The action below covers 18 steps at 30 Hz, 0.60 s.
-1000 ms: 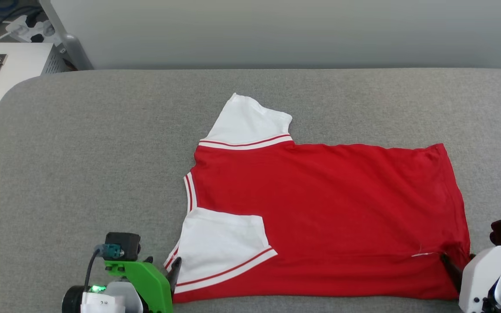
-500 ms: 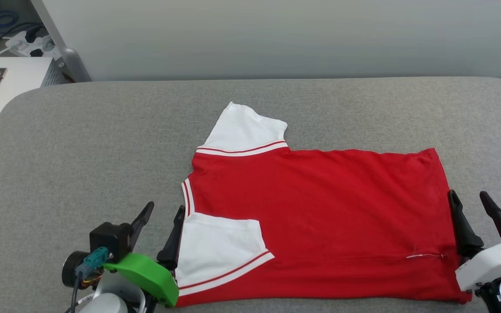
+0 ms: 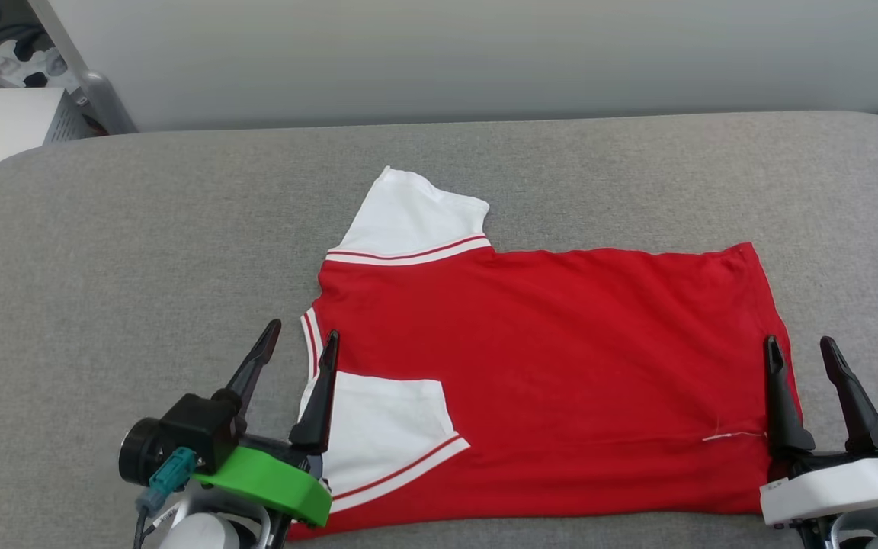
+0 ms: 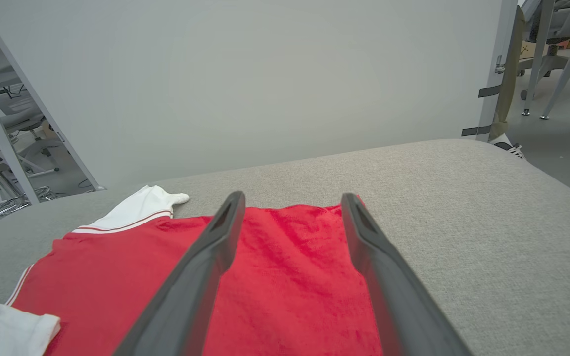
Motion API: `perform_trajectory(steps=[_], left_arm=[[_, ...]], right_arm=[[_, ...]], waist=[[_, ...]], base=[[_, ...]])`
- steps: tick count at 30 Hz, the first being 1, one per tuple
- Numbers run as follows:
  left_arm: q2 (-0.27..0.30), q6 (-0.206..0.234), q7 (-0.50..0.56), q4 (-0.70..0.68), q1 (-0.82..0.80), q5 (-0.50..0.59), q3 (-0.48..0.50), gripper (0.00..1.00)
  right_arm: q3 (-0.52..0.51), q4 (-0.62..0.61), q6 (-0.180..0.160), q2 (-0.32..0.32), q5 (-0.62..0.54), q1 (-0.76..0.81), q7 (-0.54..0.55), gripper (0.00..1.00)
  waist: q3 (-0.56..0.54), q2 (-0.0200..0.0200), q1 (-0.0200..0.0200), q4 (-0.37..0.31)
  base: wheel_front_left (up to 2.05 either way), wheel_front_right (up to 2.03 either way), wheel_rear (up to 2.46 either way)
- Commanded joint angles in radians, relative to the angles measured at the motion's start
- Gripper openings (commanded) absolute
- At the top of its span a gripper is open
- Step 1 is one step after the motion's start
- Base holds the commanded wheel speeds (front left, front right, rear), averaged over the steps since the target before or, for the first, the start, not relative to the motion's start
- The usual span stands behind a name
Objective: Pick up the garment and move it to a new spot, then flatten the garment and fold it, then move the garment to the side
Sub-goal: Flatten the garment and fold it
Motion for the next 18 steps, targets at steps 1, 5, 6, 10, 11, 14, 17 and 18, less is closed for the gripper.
perform_trajectory(steps=[1, 5, 6, 10, 11, 14, 17, 18], left_arm=[[-0.016, -0.020, -0.006, 0.008, 0.003, 0.023, 0.018, 1.00], [-0.045, -0.065, -0.006, 0.044, -0.036, 0.049, 0.058, 1.00], [-0.041, -0.076, -0.006, 0.061, -0.049, 0.053, 0.053, 1.00], [0.019, -0.107, 0.029, 0.144, -0.158, 0.080, -0.001, 1.00], [0.037, -0.111, 0.052, 0.161, -0.201, 0.084, -0.013, 1.00], [0.084, -0.118, 0.137, 0.195, -0.323, 0.073, -0.051, 1.00], [0.135, -0.120, 0.251, 0.219, -0.465, 0.023, -0.124, 1.00], [0.155, -0.121, 0.290, 0.226, -0.509, 0.000, -0.151, 1.00]], right_arm=[[0.006, 0.006, -0.001, 0.008, -0.012, -0.020, -0.012, 1.00], [0.019, 0.012, -0.001, 0.018, -0.028, -0.035, -0.025, 1.00], [0.021, 0.013, -0.001, 0.018, -0.033, -0.038, -0.026, 1.00], [0.038, 0.002, -0.001, 0.022, -0.048, -0.054, -0.029, 1.00], [0.042, -0.001, -0.001, 0.022, -0.052, -0.058, -0.030, 1.00], [0.047, -0.012, -0.001, 0.026, -0.056, -0.073, -0.028, 1.00], [0.060, -0.024, -0.001, 0.032, -0.060, -0.094, -0.027, 1.00], [0.065, -0.027, -0.001, 0.034, -0.061, -0.100, -0.027, 1.00]], waist=[[0.012, -0.0001, 0.0000, -0.013], [0.028, -0.0001, 0.0000, -0.038], [0.032, -0.0001, 0.0000, -0.044], [0.062, -0.0001, 0.0000, -0.074], [0.072, -0.0001, 0.0000, -0.082], [0.106, -0.0001, 0.0000, -0.105], [0.145, -0.0001, 0.0000, -0.131], [0.159, -0.0001, 0.0000, -0.140]], base=[[0.00, 0.00, 0.00], [0.00, 0.00, 0.00], [0.00, 0.00, 0.00], [0.00, 0.00, 0.00], [0.00, 0.00, 0.00], [0.00, 0.00, 0.00], [0.00, 0.00, 0.00], [0.00, 0.00, 0.00]])
